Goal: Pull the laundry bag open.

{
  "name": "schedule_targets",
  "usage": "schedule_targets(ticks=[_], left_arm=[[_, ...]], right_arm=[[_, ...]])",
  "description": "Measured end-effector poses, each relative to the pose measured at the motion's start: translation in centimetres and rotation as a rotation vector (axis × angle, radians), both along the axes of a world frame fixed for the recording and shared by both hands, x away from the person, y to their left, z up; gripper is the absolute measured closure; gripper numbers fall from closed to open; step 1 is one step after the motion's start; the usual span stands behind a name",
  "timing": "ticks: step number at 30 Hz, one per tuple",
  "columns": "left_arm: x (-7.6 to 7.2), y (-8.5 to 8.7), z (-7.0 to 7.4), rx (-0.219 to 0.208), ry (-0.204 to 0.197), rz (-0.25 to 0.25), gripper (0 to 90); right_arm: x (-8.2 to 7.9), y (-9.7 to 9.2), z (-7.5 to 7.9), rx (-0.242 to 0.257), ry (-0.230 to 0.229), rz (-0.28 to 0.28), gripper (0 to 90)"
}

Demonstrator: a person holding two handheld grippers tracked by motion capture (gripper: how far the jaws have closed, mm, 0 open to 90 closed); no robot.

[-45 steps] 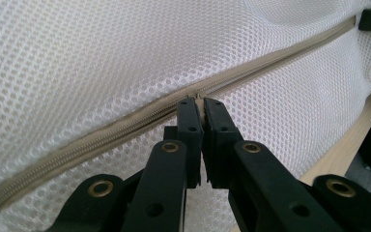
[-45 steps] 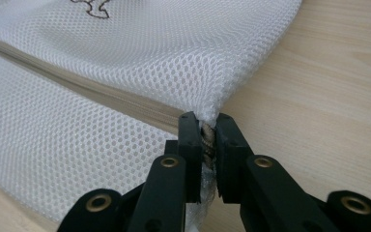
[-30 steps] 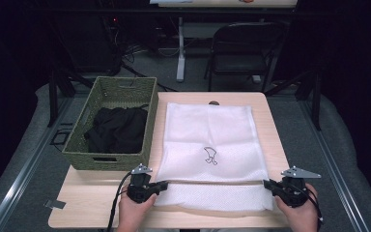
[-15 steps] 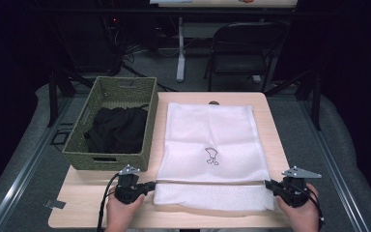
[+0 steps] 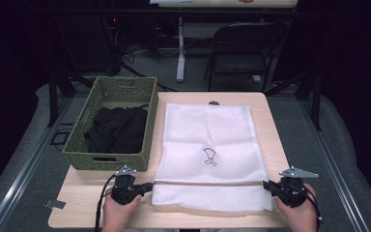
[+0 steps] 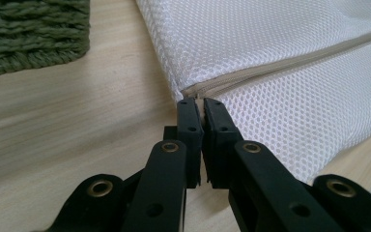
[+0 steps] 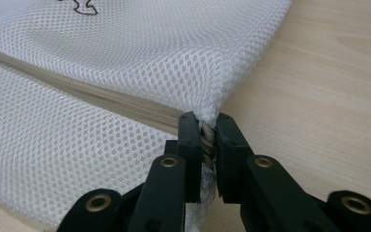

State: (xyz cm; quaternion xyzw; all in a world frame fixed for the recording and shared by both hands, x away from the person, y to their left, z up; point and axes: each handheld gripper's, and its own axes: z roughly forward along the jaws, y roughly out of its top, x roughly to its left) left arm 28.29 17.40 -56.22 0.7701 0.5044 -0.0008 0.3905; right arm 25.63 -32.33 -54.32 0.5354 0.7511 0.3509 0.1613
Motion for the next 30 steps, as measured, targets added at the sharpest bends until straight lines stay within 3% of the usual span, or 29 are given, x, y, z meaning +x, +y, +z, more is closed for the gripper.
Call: schedule_targets(ticks=[4,7,9,13,21,25,26,28,30], left_arm=[[0.0,0.4,-0.6,-0.015,0.021,0.004,86.8],[0.0,0.6,-0.6,-0.026,0.02,0.009,86.7],[0.0,0.6,-0.7,-0.01,0.019,0.015,86.7],[0.1,0.7,-0.9,-0.01,0.031,0.015,86.3],[-0.1,0.5,-0.9,0.02,0.012,0.016,83.5],[-0.1,0.5,-0.8,0.01,0.003,0.013,72.1],[-0.1,0.4,-0.8,0.007,-0.001,0.017,65.2],[-0.1,0.4,-0.8,0.003,-0.005,0.016,60.0],[-0.1,0.4,-0.8,0.004,-0.011,0.023,57.0]], right_arm=[[0.4,-0.1,-1.2,0.025,0.051,0.011,81.7],[0.6,0.3,-1.6,0.001,0.059,0.018,80.8],[0.7,0.7,-1.7,-0.03,0.055,0.025,79.2],[0.7,0.8,-1.9,-0.032,0.06,0.03,77.8],[0.9,0.8,-2.2,-0.042,0.057,0.031,71.2],[0.7,0.7,-2.2,-0.041,0.034,0.028,61.6],[0.6,0.7,-2.0,-0.047,-0.007,0.032,55.5],[0.5,0.8,-1.9,-0.069,-0.052,0.042,50.4],[0.4,0.9,-1.8,-0.07,-0.075,0.05,47.0]])
